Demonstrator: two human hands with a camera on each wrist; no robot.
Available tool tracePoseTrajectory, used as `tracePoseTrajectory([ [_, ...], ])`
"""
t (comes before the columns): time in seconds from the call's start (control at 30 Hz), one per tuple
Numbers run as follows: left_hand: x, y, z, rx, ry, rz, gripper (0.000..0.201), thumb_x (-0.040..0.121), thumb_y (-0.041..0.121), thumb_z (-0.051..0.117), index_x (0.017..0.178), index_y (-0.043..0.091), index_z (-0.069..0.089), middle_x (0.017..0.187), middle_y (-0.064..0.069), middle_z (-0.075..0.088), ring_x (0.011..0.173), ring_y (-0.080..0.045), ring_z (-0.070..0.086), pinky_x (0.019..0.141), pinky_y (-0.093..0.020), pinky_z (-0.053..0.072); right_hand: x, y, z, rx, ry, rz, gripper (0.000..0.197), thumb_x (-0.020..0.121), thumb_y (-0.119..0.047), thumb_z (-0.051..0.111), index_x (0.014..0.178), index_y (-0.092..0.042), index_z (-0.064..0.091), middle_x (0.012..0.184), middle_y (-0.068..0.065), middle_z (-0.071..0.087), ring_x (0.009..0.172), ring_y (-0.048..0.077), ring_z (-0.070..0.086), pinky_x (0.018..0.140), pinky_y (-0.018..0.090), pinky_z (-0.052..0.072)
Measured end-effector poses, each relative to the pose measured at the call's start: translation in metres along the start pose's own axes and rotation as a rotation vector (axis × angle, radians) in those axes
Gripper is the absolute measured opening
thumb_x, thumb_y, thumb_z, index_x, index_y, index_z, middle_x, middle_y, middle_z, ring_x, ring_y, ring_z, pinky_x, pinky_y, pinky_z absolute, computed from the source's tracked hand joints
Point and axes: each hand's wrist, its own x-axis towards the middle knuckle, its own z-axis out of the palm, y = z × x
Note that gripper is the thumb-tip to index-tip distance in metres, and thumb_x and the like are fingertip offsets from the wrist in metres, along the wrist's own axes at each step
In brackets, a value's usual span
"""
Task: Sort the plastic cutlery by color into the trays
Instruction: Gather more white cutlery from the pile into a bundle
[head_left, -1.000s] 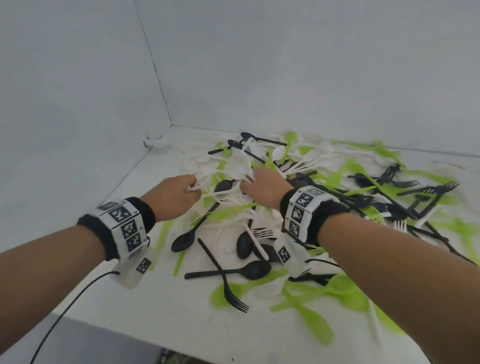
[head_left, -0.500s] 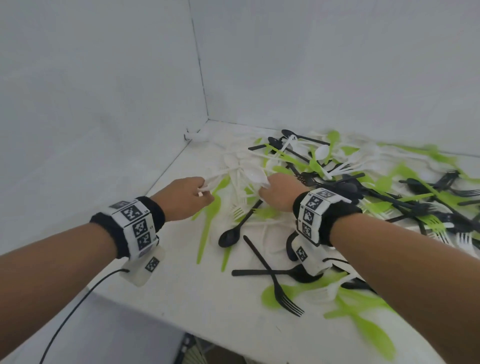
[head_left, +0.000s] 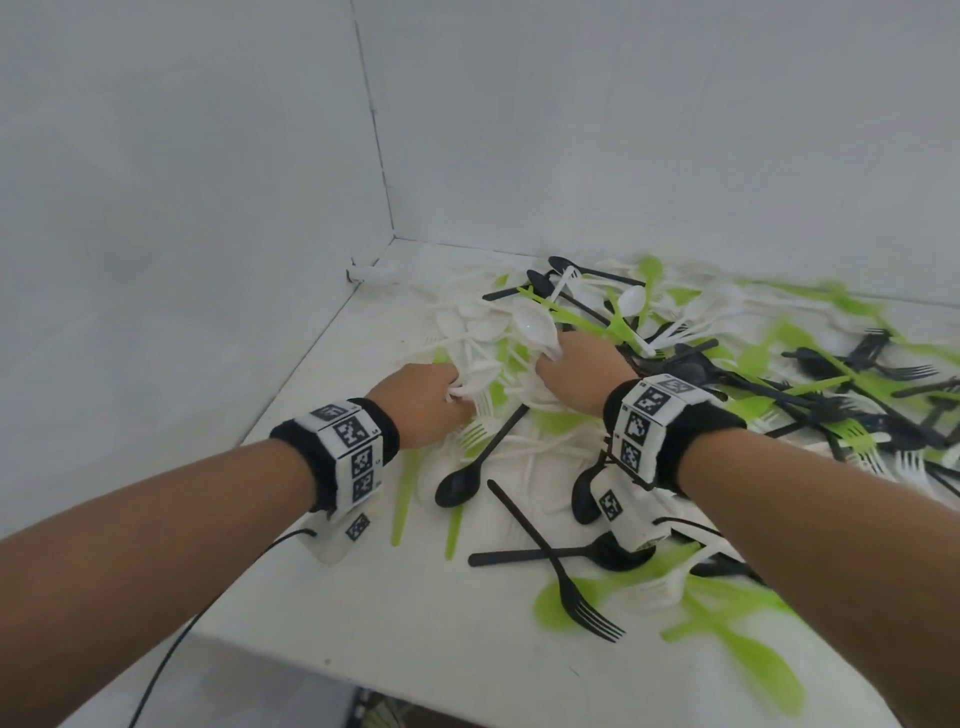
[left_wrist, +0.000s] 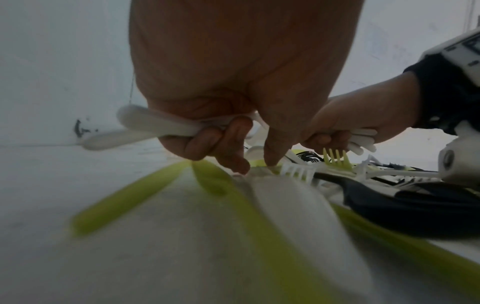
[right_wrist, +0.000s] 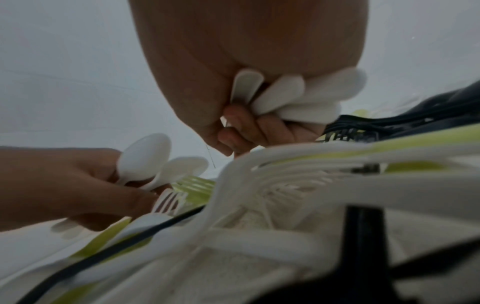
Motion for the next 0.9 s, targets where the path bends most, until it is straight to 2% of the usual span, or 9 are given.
tracePoseTrajectory([
  [0.17,0.018,0.015,0.006,0.008,-0.003,-0.009,0.030,0.094,0.032,0.058,0.073,0.016,0.044,0.077,0.000,0.053,0.073,-0.021,0.052,0.057,-0.030,0.034,0.000,-0.001,0.005,0.026,-0.022,-0.019,0.031,0.095,-0.028,0.050,0.067,-0.017,0.042,0.067,0.001,0.049,0.058,0.018,0.046,0.053,0.030,0.029],
  [0.33,0.013,0.014,-0.003,-0.035,-0.002,0.027,0.031,0.096,0.026,0.055,0.072,0.016,0.039,0.073,0.002,0.049,0.065,-0.014,0.044,0.057,-0.028,0.031,-0.001,0.004,0.001,0.082,0.024,-0.011,0.029,0.097,-0.031,0.052,0.072,-0.016,0.049,0.075,0.003,0.056,0.070,0.023,0.055,0.060,0.032,0.036],
  [0.4,-0.001,0.006,-0.013,0.046,-0.029,0.174,0.024,0.093,0.022,0.057,0.076,0.017,0.043,0.076,0.004,0.050,0.070,-0.017,0.046,0.060,-0.028,0.033,-0.002,0.004,0.000,0.108,0.037,-0.023,0.032,0.098,-0.031,0.052,0.070,-0.017,0.046,0.072,0.001,0.053,0.068,0.022,0.052,0.058,0.032,0.034],
  [0.5,-0.023,-0.007,-0.026,0.367,-0.167,0.466,0.004,0.092,0.022,0.059,0.096,0.023,0.059,0.088,0.011,0.050,0.077,-0.011,0.047,0.067,-0.027,0.037,-0.005,0.002,0.000,0.136,0.028,-0.036,0.032,0.099,-0.032,0.051,0.071,-0.017,0.045,0.070,-0.001,0.051,0.065,0.019,0.049,0.057,0.031,0.033],
  [0.63,-0.037,-0.017,-0.022,0.586,-0.198,0.684,0.045,0.085,0.006,0.058,0.121,0.032,0.067,0.093,0.011,0.053,0.063,-0.015,0.042,0.057,-0.027,0.032,-0.013,-0.005,0.002,0.145,-0.013,-0.062,0.032,0.100,-0.032,0.051,0.073,-0.016,0.047,0.072,-0.001,0.053,0.066,0.019,0.051,0.059,0.032,0.037],
  [0.7,-0.034,-0.015,-0.019,0.585,-0.235,0.663,0.059,0.084,0.000,0.055,0.133,0.032,0.063,0.109,0.008,0.059,0.070,-0.018,0.052,0.060,-0.029,0.035,-0.018,-0.011,0.003,0.135,-0.032,-0.089,0.031,0.101,-0.033,0.052,0.074,-0.017,0.048,0.074,0.000,0.054,0.070,0.021,0.053,0.061,0.033,0.039],
  [0.77,-0.031,-0.009,-0.018,0.565,-0.269,0.622,0.065,0.086,-0.002,0.051,0.142,0.032,0.056,0.130,0.010,0.057,0.090,-0.019,0.060,0.067,-0.029,0.040,-0.024,-0.015,0.003,0.125,-0.037,-0.122,0.033,0.101,-0.032,0.052,0.072,-0.017,0.046,0.073,0.000,0.053,0.071,0.021,0.052,0.061,0.033,0.038],
  [0.83,-0.027,-0.010,-0.018,0.506,-0.277,0.605,0.068,0.088,-0.004,0.049,0.146,0.031,0.052,0.142,0.011,0.055,0.111,-0.017,0.061,0.078,-0.027,0.045,-0.028,-0.017,0.000,0.129,-0.045,-0.153,0.033,0.101,-0.032,0.053,0.072,-0.017,0.046,0.071,0.000,0.052,0.069,0.020,0.050,0.059,0.030,0.037],
  [0.9,-0.028,-0.015,-0.020,0.497,-0.264,0.597,0.070,0.087,-0.007,0.047,0.148,0.028,0.050,0.148,0.010,0.052,0.121,-0.018,0.059,0.087,-0.028,0.047,-0.030,-0.016,-0.003,0.137,-0.060,-0.168,0.030,0.101,-0.033,0.055,0.079,-0.013,0.053,0.073,0.001,0.054,0.069,0.019,0.051,0.059,0.031,0.038],
])
